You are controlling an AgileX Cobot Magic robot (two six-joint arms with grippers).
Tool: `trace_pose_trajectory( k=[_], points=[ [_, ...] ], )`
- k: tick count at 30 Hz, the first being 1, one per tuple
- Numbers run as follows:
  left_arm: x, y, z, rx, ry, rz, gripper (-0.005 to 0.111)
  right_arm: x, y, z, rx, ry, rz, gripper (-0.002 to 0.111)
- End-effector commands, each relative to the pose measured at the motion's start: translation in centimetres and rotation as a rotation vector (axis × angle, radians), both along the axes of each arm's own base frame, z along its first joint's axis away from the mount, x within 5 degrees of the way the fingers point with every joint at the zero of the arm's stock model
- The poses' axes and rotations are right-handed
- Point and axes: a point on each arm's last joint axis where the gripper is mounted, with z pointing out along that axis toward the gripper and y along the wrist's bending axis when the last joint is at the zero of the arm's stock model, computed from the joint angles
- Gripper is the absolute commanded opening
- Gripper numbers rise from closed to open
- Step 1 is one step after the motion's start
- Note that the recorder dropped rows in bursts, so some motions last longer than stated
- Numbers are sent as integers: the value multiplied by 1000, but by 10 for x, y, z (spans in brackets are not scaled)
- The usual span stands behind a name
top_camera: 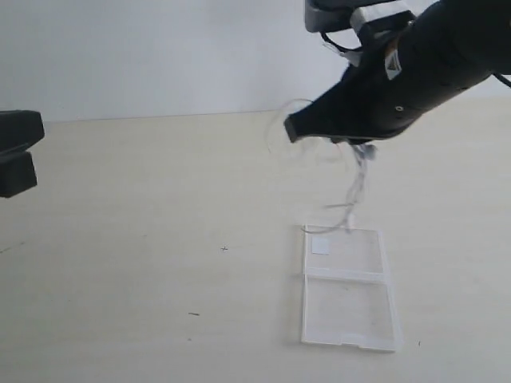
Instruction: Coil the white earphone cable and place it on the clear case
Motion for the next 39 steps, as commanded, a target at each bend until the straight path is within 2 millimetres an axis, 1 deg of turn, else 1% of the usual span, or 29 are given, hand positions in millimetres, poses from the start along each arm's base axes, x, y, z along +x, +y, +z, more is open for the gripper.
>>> trace_pose_trajectory(
  k=[1, 6, 9, 13, 16, 21, 27, 30, 35, 39],
  points=[
    [-5, 2, -16, -17, 60, 1, 0, -3, -14, 0, -94, 47, -96, 0],
    [-9, 4, -35, -18, 127, 18, 0, -3, -5, 1, 29, 46, -93, 0],
    [-13, 7, -49, -19, 176, 33, 0, -1, -2, 0, 66, 46, -98, 0],
    [-18, 10, -64, -9, 224, 42, 0, 4, 1, -15, 66, 106, -164, 0],
    [-20, 11, -71, -22, 254, 53, 0, 6, 5, -33, 80, 199, -233, 0],
    [-21, 11, -72, -24, 258, 50, 0, 12, 11, -63, 9, 295, -249, 0],
    [-21, 11, -72, -24, 258, 50, 0, 15, 11, -92, -85, 382, -263, 0],
    [-21, 11, -72, -24, 258, 50, 0, 14, 10, -102, -147, 431, -252, 0],
    [-21, 11, -72, -22, 257, 49, 0, 14, 9, -115, -195, 477, -250, 0],
    [-21, 11, -72, -24, 257, 45, 0, 15, 10, -130, -243, 514, -217, 0]
  ],
)
